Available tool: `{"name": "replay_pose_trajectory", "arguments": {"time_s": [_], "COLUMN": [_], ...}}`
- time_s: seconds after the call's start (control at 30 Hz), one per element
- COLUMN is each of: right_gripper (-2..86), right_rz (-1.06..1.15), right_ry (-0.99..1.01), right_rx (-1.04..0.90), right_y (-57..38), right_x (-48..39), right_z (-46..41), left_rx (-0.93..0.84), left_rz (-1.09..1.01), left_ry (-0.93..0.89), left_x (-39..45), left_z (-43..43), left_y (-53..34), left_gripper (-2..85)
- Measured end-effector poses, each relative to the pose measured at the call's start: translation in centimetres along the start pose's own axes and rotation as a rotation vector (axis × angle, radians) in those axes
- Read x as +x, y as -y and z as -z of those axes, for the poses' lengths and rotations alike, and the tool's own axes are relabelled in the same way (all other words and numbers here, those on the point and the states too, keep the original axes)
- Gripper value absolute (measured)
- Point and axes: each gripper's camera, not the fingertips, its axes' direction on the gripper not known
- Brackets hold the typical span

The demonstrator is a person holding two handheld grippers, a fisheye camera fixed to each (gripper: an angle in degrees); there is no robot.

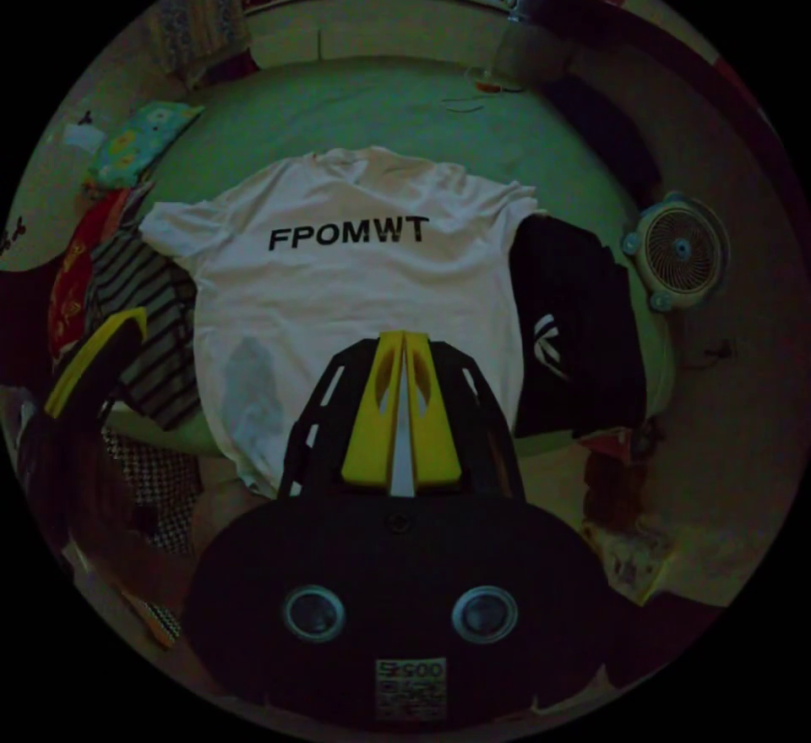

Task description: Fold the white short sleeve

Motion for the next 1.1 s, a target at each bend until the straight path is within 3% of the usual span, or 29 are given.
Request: {"name": "replay_pose_trajectory", "arguments": {"time_s": [0.17, 0.33, 1.1], "right_gripper": [-1.0, -1.0, -1.0], "right_rz": [0.03, 0.018, 0.015], "right_ry": [-0.008, -0.033, -0.07], "right_rx": [-0.012, -0.018, -0.069], "right_y": [-1.6, -2.9, -7.7], "right_x": [0.4, 1.2, 4.1], "right_z": [0.6, 0.9, 1.3], "left_rx": [-0.06, -0.065, -0.127], "left_rz": [0.008, 0.041, 0.006], "left_ry": [-0.003, -0.122, -0.161], "left_x": [0.8, 1.7, 6.6], "left_z": [-0.6, -0.7, -1.7], "left_y": [1.4, 2.2, 3.6], "left_gripper": [-0.5, -0.3, 0.0]}}
